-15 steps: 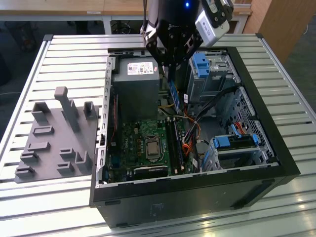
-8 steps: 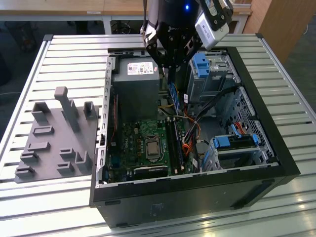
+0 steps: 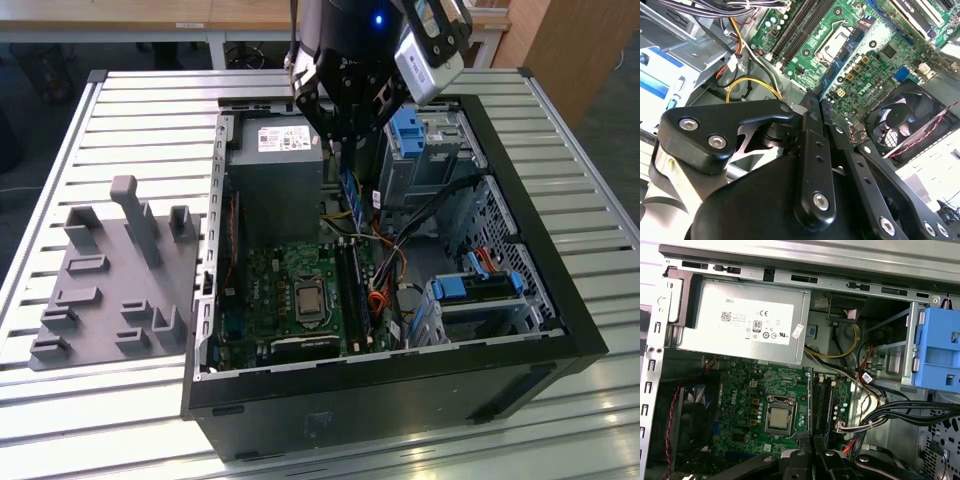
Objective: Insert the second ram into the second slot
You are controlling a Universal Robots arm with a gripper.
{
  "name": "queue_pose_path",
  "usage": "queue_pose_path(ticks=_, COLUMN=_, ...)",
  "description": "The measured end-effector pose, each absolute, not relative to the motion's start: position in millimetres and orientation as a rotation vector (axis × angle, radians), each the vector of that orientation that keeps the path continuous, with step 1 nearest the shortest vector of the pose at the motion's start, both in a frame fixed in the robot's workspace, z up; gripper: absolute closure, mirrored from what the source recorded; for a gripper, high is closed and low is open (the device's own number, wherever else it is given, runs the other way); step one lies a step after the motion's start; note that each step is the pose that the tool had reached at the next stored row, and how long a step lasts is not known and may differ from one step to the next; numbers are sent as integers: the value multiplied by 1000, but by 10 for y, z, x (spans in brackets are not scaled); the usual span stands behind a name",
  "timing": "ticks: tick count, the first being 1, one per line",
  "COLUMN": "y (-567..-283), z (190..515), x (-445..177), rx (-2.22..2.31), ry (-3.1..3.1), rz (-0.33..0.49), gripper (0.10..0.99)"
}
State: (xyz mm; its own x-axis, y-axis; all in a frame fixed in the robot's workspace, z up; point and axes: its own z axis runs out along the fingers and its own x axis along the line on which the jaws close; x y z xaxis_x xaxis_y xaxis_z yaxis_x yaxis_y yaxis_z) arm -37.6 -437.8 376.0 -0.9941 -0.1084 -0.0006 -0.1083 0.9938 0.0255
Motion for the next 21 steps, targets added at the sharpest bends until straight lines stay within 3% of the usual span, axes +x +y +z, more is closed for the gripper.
queue_pose_path(ticks=21, y=-4432, z=3671, x=-376, rx=90, ry=-3140, rz=-37, gripper=949)
